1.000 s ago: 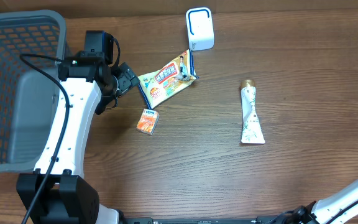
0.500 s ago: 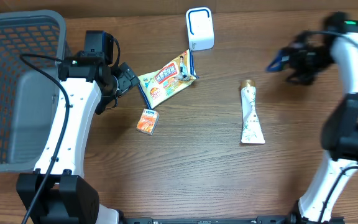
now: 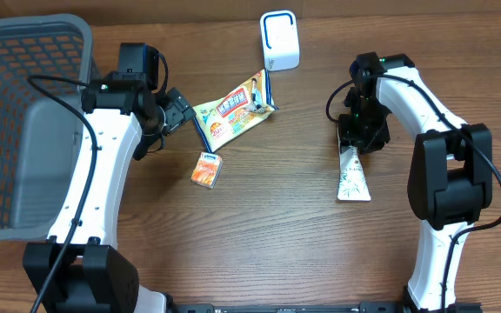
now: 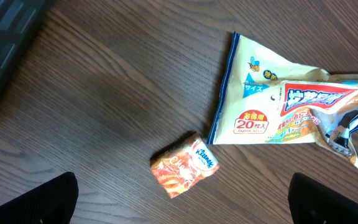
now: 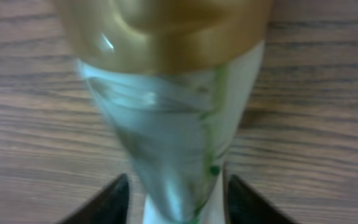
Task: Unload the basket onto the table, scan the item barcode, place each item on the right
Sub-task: 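Grasp the white-and-gold tube with the right gripper, then hold the tube up in front of the scanner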
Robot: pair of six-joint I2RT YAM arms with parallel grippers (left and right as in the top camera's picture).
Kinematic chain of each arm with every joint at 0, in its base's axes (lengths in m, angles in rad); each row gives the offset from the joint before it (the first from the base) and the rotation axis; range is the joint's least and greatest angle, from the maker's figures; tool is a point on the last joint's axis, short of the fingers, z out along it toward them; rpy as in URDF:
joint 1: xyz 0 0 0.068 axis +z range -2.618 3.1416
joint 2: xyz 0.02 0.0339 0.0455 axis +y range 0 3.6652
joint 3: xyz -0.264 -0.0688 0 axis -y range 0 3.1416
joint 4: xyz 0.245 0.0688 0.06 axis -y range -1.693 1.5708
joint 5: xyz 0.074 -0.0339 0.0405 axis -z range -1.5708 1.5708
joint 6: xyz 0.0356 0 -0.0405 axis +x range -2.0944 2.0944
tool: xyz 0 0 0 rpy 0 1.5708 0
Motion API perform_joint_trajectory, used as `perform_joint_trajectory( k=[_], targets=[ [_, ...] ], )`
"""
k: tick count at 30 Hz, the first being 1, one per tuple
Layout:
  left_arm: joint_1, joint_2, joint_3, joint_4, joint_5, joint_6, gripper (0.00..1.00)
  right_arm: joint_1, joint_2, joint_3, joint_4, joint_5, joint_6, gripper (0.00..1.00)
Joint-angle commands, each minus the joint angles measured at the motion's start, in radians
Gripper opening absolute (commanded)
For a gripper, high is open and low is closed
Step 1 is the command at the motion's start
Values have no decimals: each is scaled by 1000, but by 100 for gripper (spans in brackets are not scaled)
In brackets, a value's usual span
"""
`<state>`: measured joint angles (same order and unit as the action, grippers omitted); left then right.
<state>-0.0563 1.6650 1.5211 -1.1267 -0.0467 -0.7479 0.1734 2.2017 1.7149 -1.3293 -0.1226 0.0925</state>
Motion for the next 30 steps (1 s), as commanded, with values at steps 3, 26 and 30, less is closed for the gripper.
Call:
perform_joint_trajectory(
  k=[3,26,30],
  targets=[
    [4,-9,17,1,-16,19,100,0,-31,-5,15,17,53,17],
    [4,-9,17,1,-16,19,100,6,-12,479,508,-140,497,4],
    [4,-9,17,1,-16,19,100,30,38,479,681,-210,621,4]
  ],
)
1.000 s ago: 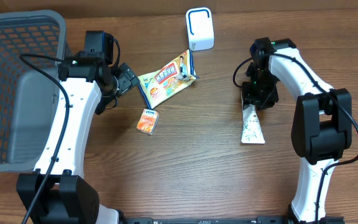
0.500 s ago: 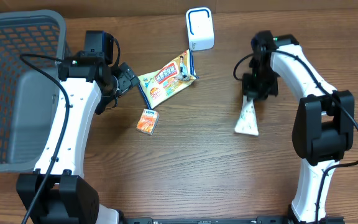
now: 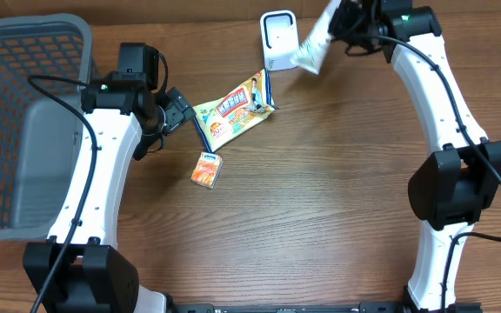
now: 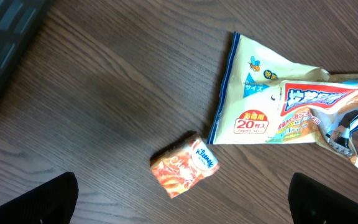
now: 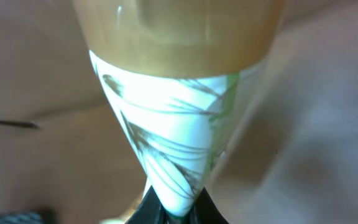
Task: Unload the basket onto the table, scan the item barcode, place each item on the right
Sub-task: 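Hold the tube up in front of the scanner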
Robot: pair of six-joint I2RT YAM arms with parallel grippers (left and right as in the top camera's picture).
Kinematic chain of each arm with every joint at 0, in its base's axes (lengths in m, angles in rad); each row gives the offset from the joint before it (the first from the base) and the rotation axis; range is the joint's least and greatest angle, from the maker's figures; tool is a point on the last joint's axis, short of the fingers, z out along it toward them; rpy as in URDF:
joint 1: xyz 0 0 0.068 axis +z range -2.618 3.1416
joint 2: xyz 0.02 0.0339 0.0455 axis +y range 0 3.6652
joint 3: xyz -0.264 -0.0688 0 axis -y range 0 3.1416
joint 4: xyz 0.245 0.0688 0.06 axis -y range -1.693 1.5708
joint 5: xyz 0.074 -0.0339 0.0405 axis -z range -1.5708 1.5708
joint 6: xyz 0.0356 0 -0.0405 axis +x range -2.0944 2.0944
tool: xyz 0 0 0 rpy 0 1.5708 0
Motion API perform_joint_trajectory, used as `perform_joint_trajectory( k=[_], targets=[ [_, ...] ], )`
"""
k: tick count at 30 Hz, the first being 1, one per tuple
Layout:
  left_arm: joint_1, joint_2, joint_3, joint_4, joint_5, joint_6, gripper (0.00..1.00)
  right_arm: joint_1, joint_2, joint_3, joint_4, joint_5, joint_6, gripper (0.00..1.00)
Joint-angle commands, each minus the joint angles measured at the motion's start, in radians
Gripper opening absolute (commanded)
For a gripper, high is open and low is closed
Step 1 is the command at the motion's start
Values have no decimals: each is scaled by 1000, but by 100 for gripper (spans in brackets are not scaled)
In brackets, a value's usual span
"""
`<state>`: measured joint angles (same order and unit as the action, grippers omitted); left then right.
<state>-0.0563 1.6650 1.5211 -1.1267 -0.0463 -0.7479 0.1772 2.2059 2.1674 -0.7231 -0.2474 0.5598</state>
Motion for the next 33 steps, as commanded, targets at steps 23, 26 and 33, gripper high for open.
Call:
perform_joint_trajectory(
  k=[23,26,33],
  targets=[
    [4,-9,17,1,-16,19,100,164,119,26,140,315,484,4],
    [4,-9,17,1,-16,19,100,164,119,26,150,342,484,4],
    [4,-9,17,1,-16,19,100,151,109,40,166,331,443,4]
  ],
)
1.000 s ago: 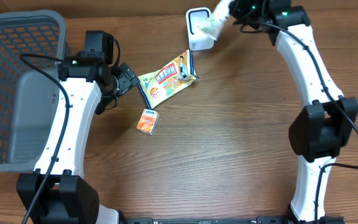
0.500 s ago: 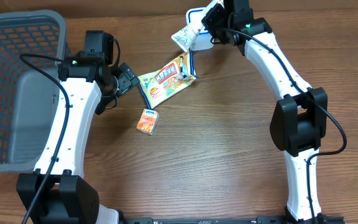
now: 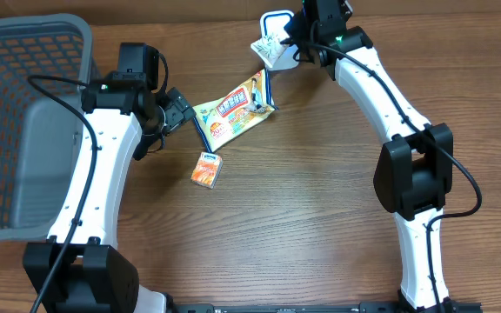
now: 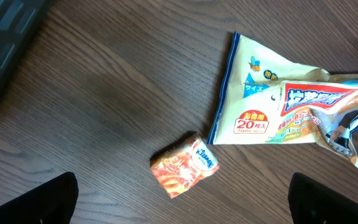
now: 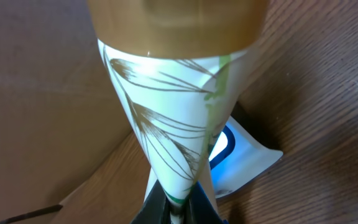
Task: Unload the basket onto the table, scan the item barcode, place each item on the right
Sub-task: 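Hold the tube up in front of the scanner, then carry the tube off to the right and drop it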
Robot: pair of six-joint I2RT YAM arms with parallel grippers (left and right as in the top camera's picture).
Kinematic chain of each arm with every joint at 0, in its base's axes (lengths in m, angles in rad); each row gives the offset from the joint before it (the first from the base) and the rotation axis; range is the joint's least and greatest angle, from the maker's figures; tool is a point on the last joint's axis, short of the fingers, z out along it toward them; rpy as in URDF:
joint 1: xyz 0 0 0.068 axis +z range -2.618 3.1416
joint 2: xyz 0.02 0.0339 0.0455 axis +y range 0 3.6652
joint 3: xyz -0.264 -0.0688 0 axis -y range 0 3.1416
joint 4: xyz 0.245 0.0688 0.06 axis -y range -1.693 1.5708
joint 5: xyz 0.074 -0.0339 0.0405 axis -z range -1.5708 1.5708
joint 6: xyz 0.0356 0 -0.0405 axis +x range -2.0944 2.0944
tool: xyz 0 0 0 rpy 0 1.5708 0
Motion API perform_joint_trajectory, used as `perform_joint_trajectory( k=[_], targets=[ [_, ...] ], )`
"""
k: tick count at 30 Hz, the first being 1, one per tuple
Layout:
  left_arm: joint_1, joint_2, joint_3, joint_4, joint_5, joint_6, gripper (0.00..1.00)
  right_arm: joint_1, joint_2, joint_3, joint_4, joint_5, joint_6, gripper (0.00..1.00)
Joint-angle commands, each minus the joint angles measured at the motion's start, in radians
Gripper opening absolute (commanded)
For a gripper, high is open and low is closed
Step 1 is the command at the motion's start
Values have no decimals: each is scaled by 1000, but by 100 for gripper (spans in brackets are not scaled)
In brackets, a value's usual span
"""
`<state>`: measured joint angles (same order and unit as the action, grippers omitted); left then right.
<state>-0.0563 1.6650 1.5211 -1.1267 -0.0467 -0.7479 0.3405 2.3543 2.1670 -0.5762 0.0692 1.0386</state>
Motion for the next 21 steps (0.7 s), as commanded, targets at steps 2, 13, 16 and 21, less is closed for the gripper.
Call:
perform_joint_trajectory(
  k=[2,13,16,21],
  targets=[
    [4,-9,17,1,-16,19,100,-37,-71,61,-6,5,-61,4],
    [4,-9,17,1,-16,19,100,-467,-351,73,-433,24,-127,4],
    [4,-9,17,1,-16,19,100,-691,-346,71,-658,35,-127,4],
    [4,-9,17,1,-16,19,100,-914,-331,32,-809,168,-126,4]
  ],
)
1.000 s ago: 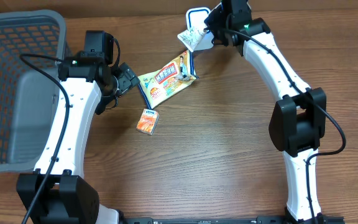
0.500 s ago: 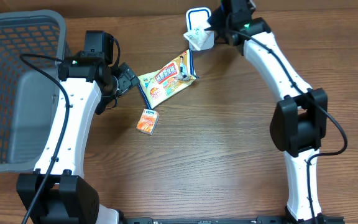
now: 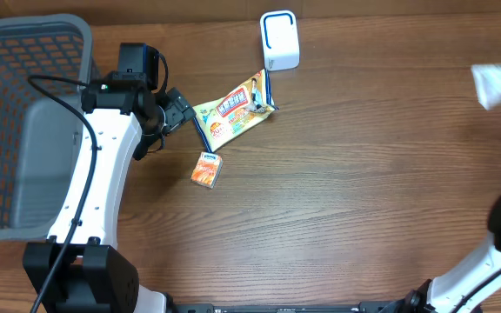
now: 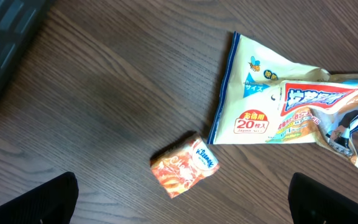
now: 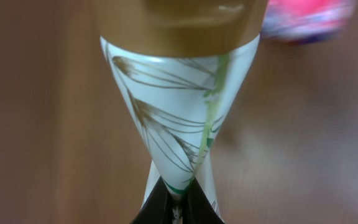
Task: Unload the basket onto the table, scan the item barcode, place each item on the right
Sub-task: 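Carry the tube off to the right and drop it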
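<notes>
A white tube with leaf print and a gold cap fills the right wrist view, and my right gripper is shut on its flat crimped end. Overhead the tube is a blurred white patch at the far right edge; the gripper itself is outside that frame. The white scanner stands at the back middle, well away from the tube. My left gripper hangs open over the table just beside an orange tissue pack, holding nothing.
A yellow wipes bag lies right of my left gripper, with the tissue pack in front of it. A grey mesh basket takes up the left side. Something blurred and pink shows behind the tube.
My right gripper held the tube right at the scanner; now the tube is at the far right edge of the overhead view, blurred. The left arm has not moved.
My right gripper's fingers stood either side of the tube lying on the table at the right. Then it held the tube in the air just right of the scanner, then directly at the scanner's face. Now the tube is far out to the right, still gripped.
</notes>
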Robot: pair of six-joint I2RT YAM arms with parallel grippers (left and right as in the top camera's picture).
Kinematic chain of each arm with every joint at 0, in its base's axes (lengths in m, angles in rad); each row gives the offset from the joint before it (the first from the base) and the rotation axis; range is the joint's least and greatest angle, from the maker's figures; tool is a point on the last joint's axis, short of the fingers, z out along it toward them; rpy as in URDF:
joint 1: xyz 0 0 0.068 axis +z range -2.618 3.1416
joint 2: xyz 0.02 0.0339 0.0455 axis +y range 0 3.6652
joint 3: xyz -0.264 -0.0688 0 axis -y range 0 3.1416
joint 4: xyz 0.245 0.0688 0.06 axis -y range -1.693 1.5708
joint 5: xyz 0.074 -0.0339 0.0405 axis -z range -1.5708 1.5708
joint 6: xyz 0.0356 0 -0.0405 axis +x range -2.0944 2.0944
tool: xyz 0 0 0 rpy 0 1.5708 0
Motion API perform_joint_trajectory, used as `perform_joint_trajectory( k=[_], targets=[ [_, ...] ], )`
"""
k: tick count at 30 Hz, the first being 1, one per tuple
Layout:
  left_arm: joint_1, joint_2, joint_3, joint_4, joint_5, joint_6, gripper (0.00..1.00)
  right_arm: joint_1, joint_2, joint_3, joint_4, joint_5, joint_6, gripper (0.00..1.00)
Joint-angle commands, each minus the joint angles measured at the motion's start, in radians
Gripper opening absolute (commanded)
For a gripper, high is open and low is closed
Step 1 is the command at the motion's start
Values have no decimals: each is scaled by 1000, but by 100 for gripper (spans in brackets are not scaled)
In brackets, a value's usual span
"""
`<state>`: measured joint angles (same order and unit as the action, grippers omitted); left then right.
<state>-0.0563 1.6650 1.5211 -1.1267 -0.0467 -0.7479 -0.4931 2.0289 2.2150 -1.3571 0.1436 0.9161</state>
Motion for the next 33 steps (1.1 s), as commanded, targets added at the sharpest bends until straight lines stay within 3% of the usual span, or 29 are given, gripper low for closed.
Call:
perform_joint_trajectory(
  k=[1,7,13,19,28,30,33],
  targets=[
    [4,-9,17,1,-16,19,100,-108,-5,-27,-32,107,-4,4],
    [4,-9,17,1,-16,19,100,-344,-5,-160,27,125,-22,4],
    [4,-9,17,1,-16,19,100,-453,-3,-349,271,44,-216,4],
    [4,-9,17,1,-16,19,100,-497,20,-476,449,-37,-285,4],
    [4,-9,17,1,-16,19,100,-489,150,-477,525,-195,-376,4],
    [4,-9,17,1,-16,19,100,-489,153,-477,537,-211,-411,6],
    [4,-9,17,1,-16,19,100,-489,153,-464,544,-229,-476,17]
  ],
)
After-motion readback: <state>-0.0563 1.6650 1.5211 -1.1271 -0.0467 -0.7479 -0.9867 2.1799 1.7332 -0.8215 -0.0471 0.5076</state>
